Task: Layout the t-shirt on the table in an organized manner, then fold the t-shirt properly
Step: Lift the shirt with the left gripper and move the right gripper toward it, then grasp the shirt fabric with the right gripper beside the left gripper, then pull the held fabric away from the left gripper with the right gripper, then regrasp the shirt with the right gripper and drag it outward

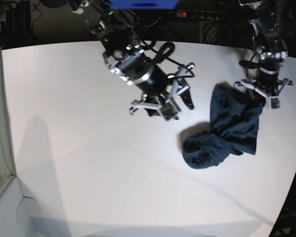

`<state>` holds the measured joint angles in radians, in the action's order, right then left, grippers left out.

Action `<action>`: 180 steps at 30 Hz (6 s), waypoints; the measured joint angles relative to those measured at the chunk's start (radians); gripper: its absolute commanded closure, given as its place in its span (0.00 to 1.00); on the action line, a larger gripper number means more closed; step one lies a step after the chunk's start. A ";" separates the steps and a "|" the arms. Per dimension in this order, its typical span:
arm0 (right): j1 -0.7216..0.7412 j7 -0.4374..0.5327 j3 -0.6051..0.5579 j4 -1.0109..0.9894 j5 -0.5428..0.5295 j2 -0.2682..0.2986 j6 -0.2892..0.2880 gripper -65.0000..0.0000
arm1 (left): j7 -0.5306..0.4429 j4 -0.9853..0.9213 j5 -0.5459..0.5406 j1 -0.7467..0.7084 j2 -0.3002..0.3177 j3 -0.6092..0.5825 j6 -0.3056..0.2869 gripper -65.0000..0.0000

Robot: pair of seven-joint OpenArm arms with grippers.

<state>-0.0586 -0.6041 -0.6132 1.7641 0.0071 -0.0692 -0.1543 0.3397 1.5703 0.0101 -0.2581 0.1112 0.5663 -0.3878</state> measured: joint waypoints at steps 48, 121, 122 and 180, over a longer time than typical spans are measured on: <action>0.301 0.506 -0.208 -0.663 -0.003 -0.071 0.005 0.30 | -0.123 0.093 -0.050 -0.381 0.031 -0.360 -0.088 1.00; 0.188 0.219 0.486 -0.245 -0.011 -0.008 -0.010 1.00 | 0.176 0.060 0.003 0.036 0.035 0.330 -0.321 1.00; 0.185 0.221 0.508 -0.245 -0.011 -0.008 -0.010 1.00 | 0.172 0.060 -0.002 0.050 0.034 0.329 -0.322 1.00; 0.303 0.117 0.546 -0.484 -0.002 -0.017 -0.004 0.41 | 0.386 0.032 0.005 0.076 0.036 0.342 -0.313 1.00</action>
<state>0.2447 -0.4866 -0.0673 1.2797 0.0051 -0.0860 -0.1581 0.7258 1.6028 0.0154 -0.1822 0.1474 0.9081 -0.7010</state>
